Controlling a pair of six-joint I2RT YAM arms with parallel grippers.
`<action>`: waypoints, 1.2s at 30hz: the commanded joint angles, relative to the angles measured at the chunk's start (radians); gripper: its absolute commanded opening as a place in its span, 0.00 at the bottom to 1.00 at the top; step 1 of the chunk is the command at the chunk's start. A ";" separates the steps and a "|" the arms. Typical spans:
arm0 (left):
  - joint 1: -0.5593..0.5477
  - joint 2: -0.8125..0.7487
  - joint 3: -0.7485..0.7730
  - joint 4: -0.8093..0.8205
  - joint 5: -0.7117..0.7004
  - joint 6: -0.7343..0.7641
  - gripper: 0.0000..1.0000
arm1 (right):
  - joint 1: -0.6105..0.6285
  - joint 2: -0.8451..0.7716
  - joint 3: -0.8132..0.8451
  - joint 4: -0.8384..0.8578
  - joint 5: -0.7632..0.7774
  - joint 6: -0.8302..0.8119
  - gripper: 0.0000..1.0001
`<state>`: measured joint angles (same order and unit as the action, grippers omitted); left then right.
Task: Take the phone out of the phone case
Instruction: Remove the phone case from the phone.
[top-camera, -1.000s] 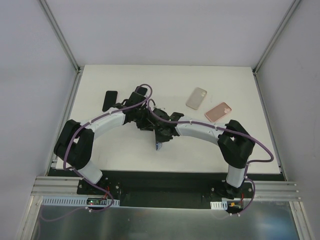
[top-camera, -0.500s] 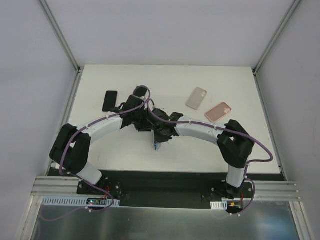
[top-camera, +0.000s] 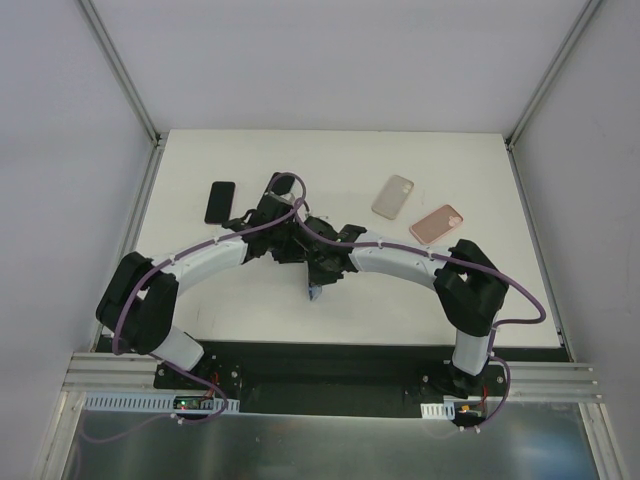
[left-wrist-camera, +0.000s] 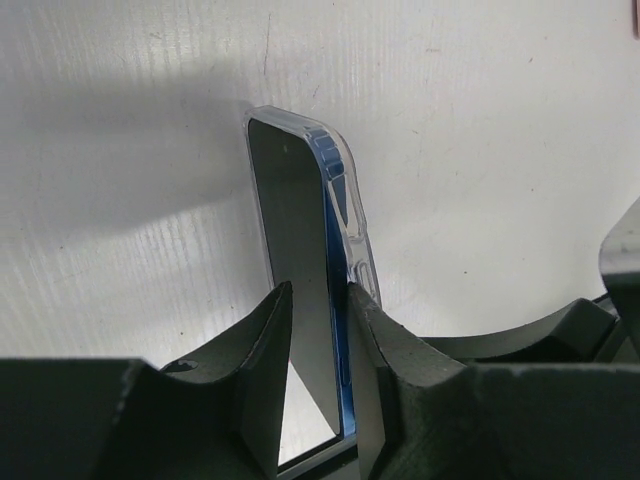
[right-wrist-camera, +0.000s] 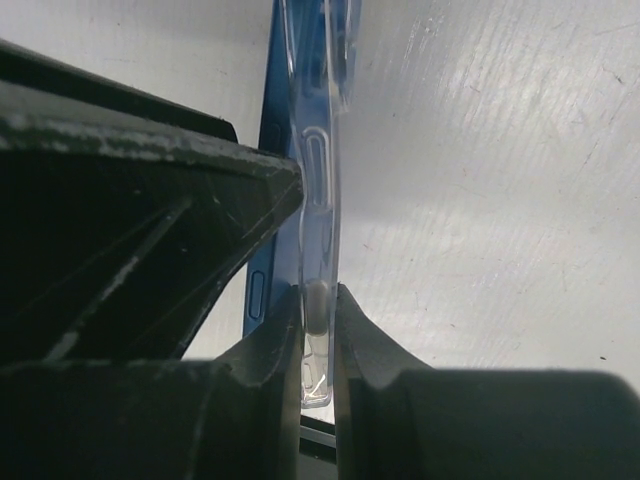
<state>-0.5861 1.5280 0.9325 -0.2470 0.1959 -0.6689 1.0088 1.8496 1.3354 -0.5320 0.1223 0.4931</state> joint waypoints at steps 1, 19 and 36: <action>-0.089 0.034 -0.119 -0.273 -0.007 0.037 0.26 | 0.022 0.059 0.056 0.314 -0.079 0.019 0.01; -0.147 0.054 -0.121 -0.249 -0.049 0.003 0.06 | 0.019 0.031 0.033 0.313 -0.069 0.022 0.01; -0.029 -0.140 -0.139 -0.219 0.076 0.060 0.00 | -0.116 -0.204 -0.295 0.369 -0.039 0.025 0.01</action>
<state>-0.6579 1.4620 0.8440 -0.2592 0.1440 -0.6891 0.9680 1.7119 1.0866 -0.2161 -0.0128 0.5087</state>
